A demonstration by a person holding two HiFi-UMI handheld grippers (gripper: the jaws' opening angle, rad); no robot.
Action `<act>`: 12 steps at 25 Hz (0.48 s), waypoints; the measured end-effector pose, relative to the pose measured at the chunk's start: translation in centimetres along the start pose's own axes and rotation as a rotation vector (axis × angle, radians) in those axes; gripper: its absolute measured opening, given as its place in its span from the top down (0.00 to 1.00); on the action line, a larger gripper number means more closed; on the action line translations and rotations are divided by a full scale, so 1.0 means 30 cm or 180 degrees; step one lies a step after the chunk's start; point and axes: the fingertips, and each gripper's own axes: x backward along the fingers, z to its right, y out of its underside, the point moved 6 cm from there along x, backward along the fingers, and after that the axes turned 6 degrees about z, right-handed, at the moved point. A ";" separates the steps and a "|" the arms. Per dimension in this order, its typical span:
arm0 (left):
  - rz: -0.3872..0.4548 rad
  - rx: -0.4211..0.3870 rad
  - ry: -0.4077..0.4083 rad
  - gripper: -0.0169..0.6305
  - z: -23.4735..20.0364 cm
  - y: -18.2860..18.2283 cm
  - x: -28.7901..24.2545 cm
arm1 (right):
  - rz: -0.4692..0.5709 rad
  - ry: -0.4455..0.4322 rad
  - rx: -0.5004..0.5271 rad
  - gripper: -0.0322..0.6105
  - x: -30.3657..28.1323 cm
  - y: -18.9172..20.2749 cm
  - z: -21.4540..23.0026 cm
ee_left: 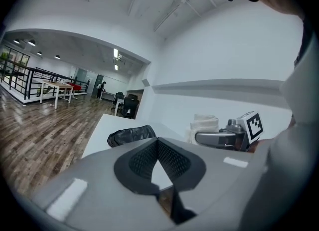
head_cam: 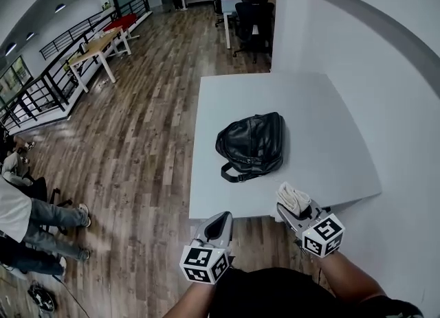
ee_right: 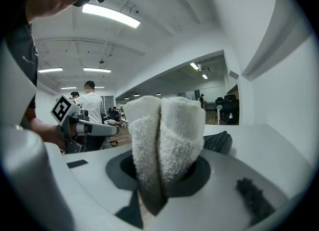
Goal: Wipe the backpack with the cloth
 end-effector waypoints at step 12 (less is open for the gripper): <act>-0.0109 0.0038 0.0005 0.96 0.415 0.156 0.023 | 0.0050 0.0042 -0.0272 0.80 0.424 0.098 0.073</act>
